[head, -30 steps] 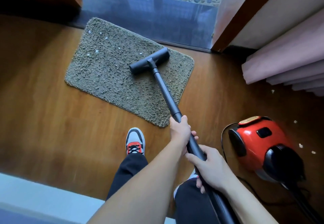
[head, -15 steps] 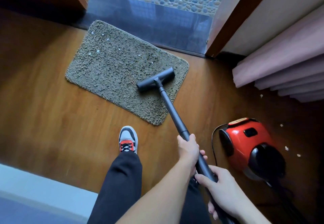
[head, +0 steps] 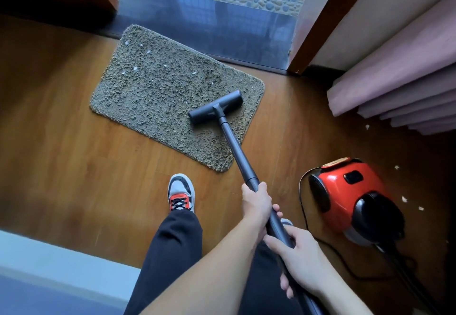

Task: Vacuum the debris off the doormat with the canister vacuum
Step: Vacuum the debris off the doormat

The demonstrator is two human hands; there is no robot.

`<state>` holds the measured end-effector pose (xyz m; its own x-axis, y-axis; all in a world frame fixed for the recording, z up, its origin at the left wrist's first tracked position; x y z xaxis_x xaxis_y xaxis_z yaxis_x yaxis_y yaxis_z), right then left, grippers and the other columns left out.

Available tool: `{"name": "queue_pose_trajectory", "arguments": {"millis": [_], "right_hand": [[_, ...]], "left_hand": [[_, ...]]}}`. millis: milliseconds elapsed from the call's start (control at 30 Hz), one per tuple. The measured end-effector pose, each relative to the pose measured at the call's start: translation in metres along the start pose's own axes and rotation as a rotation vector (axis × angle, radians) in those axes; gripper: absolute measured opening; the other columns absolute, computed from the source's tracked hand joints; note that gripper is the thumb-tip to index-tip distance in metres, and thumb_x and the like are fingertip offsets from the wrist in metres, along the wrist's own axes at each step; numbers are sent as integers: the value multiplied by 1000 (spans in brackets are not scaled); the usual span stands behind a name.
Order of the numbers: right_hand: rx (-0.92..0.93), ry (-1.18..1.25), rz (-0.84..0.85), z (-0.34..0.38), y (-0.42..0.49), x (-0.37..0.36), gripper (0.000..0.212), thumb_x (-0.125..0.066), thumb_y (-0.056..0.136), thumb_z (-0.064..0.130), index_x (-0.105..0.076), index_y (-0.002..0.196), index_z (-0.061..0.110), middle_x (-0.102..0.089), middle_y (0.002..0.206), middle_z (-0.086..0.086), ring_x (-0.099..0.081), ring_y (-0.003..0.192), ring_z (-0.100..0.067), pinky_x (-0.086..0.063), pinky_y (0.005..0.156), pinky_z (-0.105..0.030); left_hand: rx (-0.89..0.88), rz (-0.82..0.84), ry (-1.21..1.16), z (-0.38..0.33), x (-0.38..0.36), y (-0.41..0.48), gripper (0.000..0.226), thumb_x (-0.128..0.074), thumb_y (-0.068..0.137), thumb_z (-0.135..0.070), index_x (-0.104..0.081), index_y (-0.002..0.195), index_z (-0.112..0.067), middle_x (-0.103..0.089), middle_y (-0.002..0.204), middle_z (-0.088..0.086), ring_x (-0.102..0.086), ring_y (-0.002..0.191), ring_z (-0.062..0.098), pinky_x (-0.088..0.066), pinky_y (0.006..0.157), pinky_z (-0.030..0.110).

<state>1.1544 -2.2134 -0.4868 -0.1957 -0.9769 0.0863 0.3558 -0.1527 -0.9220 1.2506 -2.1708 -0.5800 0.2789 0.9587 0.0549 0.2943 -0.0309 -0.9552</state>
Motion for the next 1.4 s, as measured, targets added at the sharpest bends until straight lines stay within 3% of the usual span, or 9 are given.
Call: {"name": "queue_pose_trajectory", "arguments": {"millis": [167, 533, 800, 1000, 1233, 1400], "right_hand": [[23, 27, -25, 42, 29, -9, 23, -62, 100, 33, -54, 90, 14, -58, 52, -15, -58, 43, -33, -48, 41, -32], [29, 24, -66, 149, 80, -35, 22, -62, 99, 30, -56, 91, 11, -53, 51, -8, -60, 43, -32, -52, 45, -37], [29, 57, -72, 189, 102, -43, 24, -64, 98, 30, -56, 94, 8, -51, 60, -8, -60, 41, -28, -51, 44, -33], [36, 53, -56, 174, 92, -36, 23, -63, 98, 30, -58, 98, 7, -52, 62, -8, -60, 42, -28, -51, 44, -33], [41, 12, -18, 102, 61, -21, 19, -62, 99, 30, -57, 95, 11, -53, 49, -4, -61, 44, -33, -51, 43, -35], [-10, 20, 25, 51, 28, -2, 13, -59, 102, 31, -59, 98, 18, -60, 48, -16, -55, 36, -28, -47, 41, -28]], "left_hand": [[-23, 3, -9, -47, 11, 25, 11, -46, 100, -23, -44, 108, -15, -46, 70, 6, -47, 42, 15, -45, 41, 23], [-62, 2, 15, -154, 45, 76, 9, -47, 102, -24, -43, 104, -16, -47, 71, 6, -48, 41, 14, -45, 40, 23], [-45, 30, 2, -198, 55, 92, 10, -47, 101, -22, -39, 97, -18, -45, 70, 6, -46, 43, 16, -44, 40, 23], [-34, 24, -2, -185, 49, 78, 10, -47, 101, -22, -40, 101, -17, -45, 71, 6, -46, 44, 15, -44, 40, 22], [14, 33, -8, -111, 32, 45, 8, -46, 101, -23, -40, 100, -17, -44, 71, 6, -44, 41, 13, -44, 41, 22], [28, 20, 10, -53, 10, 21, 10, -46, 101, -25, -42, 104, -16, -45, 73, 7, -46, 44, 13, -46, 42, 24]]}}
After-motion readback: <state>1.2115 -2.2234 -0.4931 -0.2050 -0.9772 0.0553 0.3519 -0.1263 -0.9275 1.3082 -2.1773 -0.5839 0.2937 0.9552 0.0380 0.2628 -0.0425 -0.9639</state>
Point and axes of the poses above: each hand's wrist, its own y-axis towards the middle knuckle, its own x-axis out of the back of the hand, z = x × y, the point moved 5 cm from there along y, towards the middle knuckle
